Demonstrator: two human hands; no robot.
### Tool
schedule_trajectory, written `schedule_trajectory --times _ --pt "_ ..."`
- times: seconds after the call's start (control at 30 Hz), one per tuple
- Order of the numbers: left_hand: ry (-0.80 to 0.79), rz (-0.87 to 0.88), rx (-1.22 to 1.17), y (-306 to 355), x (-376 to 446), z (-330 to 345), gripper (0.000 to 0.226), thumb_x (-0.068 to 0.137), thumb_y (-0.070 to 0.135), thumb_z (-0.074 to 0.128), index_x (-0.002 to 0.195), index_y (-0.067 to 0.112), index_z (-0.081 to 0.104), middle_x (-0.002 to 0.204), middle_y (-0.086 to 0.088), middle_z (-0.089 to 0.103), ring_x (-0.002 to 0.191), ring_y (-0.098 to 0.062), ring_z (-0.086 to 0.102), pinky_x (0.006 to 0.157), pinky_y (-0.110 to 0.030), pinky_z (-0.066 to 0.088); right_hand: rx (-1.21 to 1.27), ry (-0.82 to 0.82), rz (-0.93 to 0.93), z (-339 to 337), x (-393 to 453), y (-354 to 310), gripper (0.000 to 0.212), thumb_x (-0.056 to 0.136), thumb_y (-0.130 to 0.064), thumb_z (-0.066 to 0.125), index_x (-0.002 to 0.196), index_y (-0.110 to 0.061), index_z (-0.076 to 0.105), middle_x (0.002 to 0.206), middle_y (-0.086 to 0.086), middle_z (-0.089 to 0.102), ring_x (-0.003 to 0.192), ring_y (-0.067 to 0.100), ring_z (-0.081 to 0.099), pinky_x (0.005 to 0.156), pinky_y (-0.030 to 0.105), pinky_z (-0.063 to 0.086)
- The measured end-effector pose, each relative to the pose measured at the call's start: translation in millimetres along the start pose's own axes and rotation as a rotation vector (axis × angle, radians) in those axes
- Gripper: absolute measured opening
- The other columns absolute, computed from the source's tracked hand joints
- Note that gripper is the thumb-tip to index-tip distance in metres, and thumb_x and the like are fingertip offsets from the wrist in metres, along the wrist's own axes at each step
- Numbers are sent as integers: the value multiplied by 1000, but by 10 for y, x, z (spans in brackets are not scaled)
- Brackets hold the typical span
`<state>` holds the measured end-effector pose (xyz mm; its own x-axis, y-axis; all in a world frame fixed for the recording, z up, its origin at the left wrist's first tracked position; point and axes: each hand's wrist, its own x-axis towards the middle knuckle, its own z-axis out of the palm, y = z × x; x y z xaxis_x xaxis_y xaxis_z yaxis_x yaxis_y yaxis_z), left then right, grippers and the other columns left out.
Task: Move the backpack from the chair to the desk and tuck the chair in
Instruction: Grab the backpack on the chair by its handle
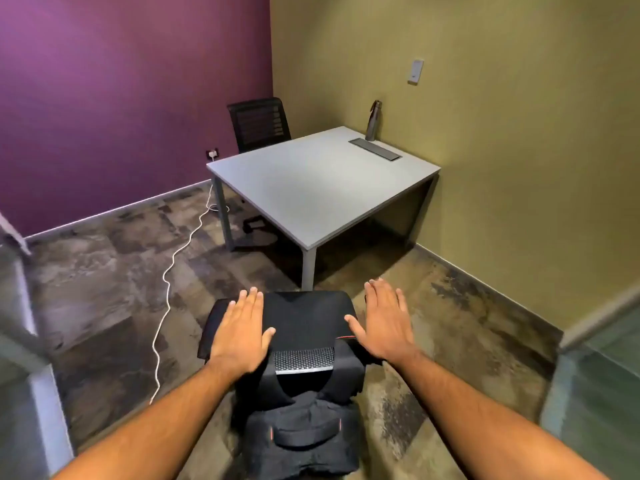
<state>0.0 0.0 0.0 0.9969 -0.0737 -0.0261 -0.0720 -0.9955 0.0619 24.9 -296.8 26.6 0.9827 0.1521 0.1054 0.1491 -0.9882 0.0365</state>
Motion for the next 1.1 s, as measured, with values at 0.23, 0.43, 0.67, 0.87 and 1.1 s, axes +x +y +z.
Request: schedule_trajectory --times 0.23,0.43,0.67,0.87,1.1 --pt "-254 78 -106 105 -160 291 82 105 52 37 163 6 0 173 -11 3 161 -27 1 130 -40 2 -33 -177 20 251 -258 -14 76 97 -77 32 132 -16 61 135 8 57 127 28 49 103 46 41" --pt "-333 50 -101 151 -173 432 74 106 57 28 161 7 22 168 -11 28 158 -28 19 129 -42 11 19 -319 110 400 -285 -107 100 89 -91 20 132 -15 68 141 11 54 132 35 47 106 54 40" --pt "-331 90 -87 91 -216 562 100 91 83 29 161 11 25 167 -9 31 158 -26 19 130 -42 9 98 -452 338 446 -108 -358 120 63 -105 33 137 -18 68 152 11 51 141 35 41 110 58 32" --pt "-330 126 -66 58 -251 592 117 78 95 32 160 12 26 165 -8 33 157 -26 21 130 -42 9 223 -575 533 434 105 -381 94 57 -84 58 129 -25 71 147 10 59 137 35 48 106 51 34" --pt "-377 157 -36 49 -117 462 87 82 81 55 136 14 48 138 -7 55 133 -25 49 123 -38 25 552 -452 701 376 134 -140 66 66 -66 67 118 -28 78 120 3 78 111 30 71 99 41 54"
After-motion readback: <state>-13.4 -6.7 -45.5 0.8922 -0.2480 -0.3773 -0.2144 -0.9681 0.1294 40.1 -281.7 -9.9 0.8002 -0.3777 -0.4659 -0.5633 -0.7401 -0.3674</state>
